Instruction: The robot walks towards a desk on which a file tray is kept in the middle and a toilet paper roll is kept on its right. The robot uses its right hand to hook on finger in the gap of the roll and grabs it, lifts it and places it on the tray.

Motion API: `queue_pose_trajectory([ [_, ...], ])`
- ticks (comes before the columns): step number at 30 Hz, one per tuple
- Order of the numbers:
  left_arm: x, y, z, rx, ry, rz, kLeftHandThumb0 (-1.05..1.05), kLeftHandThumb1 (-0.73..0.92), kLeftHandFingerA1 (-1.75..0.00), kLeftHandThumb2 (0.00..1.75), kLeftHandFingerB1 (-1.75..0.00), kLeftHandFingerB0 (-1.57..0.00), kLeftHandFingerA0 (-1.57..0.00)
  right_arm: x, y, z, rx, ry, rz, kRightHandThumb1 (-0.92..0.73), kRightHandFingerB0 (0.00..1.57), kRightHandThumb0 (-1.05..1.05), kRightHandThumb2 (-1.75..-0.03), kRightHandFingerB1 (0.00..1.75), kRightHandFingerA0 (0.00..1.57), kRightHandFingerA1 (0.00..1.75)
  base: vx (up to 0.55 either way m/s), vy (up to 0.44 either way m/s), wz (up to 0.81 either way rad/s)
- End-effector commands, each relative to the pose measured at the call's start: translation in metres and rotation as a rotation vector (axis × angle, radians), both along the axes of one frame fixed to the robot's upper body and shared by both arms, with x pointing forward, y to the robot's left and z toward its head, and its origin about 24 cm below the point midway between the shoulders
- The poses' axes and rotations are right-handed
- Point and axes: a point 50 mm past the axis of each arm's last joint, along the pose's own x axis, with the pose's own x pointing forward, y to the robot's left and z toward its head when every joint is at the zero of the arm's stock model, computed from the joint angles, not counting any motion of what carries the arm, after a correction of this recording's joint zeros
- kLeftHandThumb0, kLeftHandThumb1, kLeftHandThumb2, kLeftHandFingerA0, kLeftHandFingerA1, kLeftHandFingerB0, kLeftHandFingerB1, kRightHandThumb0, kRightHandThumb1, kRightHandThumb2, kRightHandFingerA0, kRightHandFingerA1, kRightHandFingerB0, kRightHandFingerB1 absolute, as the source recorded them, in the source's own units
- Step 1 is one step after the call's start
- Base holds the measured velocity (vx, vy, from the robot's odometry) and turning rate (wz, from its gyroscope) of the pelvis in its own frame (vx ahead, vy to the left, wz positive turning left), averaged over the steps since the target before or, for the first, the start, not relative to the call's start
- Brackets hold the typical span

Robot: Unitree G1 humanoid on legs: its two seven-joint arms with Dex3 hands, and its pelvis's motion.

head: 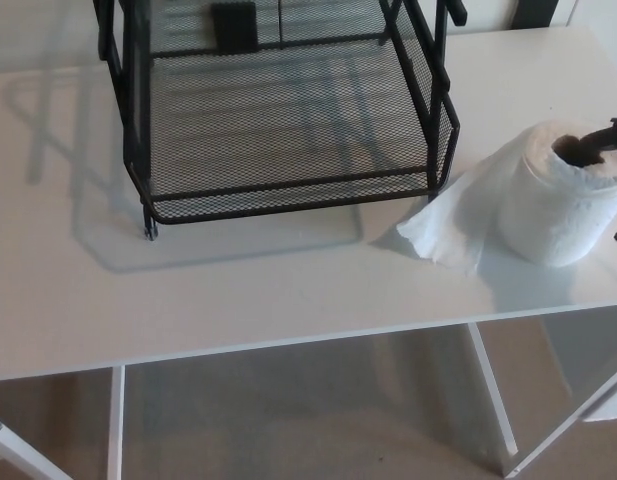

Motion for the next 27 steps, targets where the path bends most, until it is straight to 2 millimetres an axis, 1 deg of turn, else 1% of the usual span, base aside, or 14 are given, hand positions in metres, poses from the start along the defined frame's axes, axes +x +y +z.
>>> queue_pose_trajectory([
  [1, 0.001, 0.007, 0.007, 0.035, 0.014, -0.001, -1.05, 0.76, -1.21, 0.99, -1.10, -0.26, -0.55, -0.002, 0.002, -0.010, -0.006, 0.022, 0.024, -0.54, 0.05, -0.73, -0.89, 0.39, 0.18, 0.51, 0.00, 0.000, 0.00],
  [5, 0.001, 0.007, 0.007, 0.030, 0.007, 0.002, -1.05, 0.76, -1.25, 1.00, -1.11, -0.26, -0.56, -0.001, 0.007, -0.013, -0.011, 0.024, 0.041, -0.53, 0.05, -0.74, -0.90, 0.36, 0.20, 0.53, 0.00, 0.000, 0.00],
  [6, 0.002, 0.007, 0.007, 0.032, 0.006, 0.001, -1.05, 0.77, -1.23, 1.01, -1.09, -0.27, -0.57, -0.001, 0.008, -0.013, -0.016, 0.025, 0.043, -0.68, 0.11, -0.71, -0.62, 0.25, 0.24, 0.44, 0.00, 0.000, 0.00],
  [13, 0.001, 0.006, 0.006, 0.044, 0.021, -0.001, -1.05, 0.77, -1.22, 1.01, -1.08, -0.28, -0.60, 0.002, 0.012, -0.016, -0.061, 0.067, 0.021, -0.69, 0.10, -0.70, -0.62, 0.23, 0.25, 0.43, 0.00, 0.000, 0.00],
  [14, 0.001, 0.007, 0.007, 0.045, 0.026, -0.012, -1.05, 0.77, -1.19, 1.00, -1.08, -0.26, -0.54, 0.003, 0.012, -0.020, -0.065, 0.072, 0.011, -0.68, 0.09, -0.68, -0.60, 0.27, 0.33, 0.51, 0.00, 0.000, 0.00],
  [15, 0.001, 0.006, 0.006, 0.041, 0.024, -0.012, -1.05, 0.76, -1.20, 0.99, -1.06, -0.24, -0.58, 0.004, 0.011, -0.024, -0.073, 0.086, 0.001, -0.54, 0.06, -0.70, -0.90, 0.29, 0.31, 0.58, 0.00, 0.000, 0.00],
  [16, 0.001, 0.006, 0.006, 0.047, 0.027, -0.014, -1.05, 0.74, -1.29, 1.02, -1.15, -0.22, -0.76, 0.004, 0.011, -0.026, -0.069, 0.089, -0.004, -0.68, 0.10, -0.66, -0.62, 0.22, 0.36, 0.48, 0.00, 0.000, 0.00],
  [17, 0.001, 0.006, 0.006, 0.050, 0.032, -0.017, -0.82, 0.22, -1.28, 1.19, -0.76, -0.03, -1.08, 0.004, 0.012, -0.030, -0.070, 0.089, -0.010, -0.54, 0.05, -0.70, -0.90, 0.30, 0.33, 0.57, 0.00, 0.000, 0.00],
  [19, 0.001, 0.006, 0.006, 0.051, 0.032, -0.015, -0.87, 0.24, -1.26, 1.22, -0.76, 0.00, -1.03, 0.005, 0.012, -0.033, -0.068, 0.108, -0.025, -0.54, 0.05, -0.69, -0.89, 0.30, 0.36, 0.57, 0.00, 0.000, 0.00],
  [20, 0.001, 0.006, 0.006, 0.058, 0.037, -0.028, -0.88, 0.26, -1.26, 1.23, -0.76, 0.00, -1.04, 0.006, 0.013, -0.035, -0.077, 0.116, -0.027, -0.69, 0.07, -0.67, -0.61, 0.27, 0.46, 0.47, 0.00, 0.000, 0.00],
  [21, 0.001, 0.007, 0.007, 0.065, 0.048, -0.037, -1.05, 0.79, -1.22, 0.99, -1.06, -0.29, -0.66, 0.006, 0.013, -0.039, -0.069, 0.121, -0.028, -0.55, 0.06, -0.69, -0.88, 0.30, 0.47, 0.59, 0.00, 0.000, 0.00],
  [22, 0.001, 0.007, 0.006, 0.043, 0.029, -0.004, -1.05, 0.75, -1.24, 1.00, -1.08, -0.27, -0.60, 0.007, 0.014, -0.043, -0.075, 0.125, -0.031, -0.67, 0.13, -0.66, -0.62, 0.25, 0.66, 0.52, 0.00, 0.000, 0.00],
  [25, 0.001, 0.006, 0.006, 0.038, 0.025, -0.002, -1.05, 0.75, -1.24, 1.00, -1.10, -0.27, -0.58, 0.007, 0.015, -0.047, -0.092, 0.128, -0.035, -0.67, 0.15, -0.64, -0.61, 0.26, 0.70, 0.57, 0.00, 0.000, 0.00],
  [27, 0.001, 0.006, 0.005, 0.030, 0.025, 0.002, -1.05, 0.76, -1.26, 1.01, -1.10, -0.27, -0.56, 0.007, 0.022, -0.053, -0.099, 0.084, -0.027, -0.64, 0.29, -0.54, -0.60, 0.30, 0.79, 0.86, 0.00, 0.000, 0.00],
])
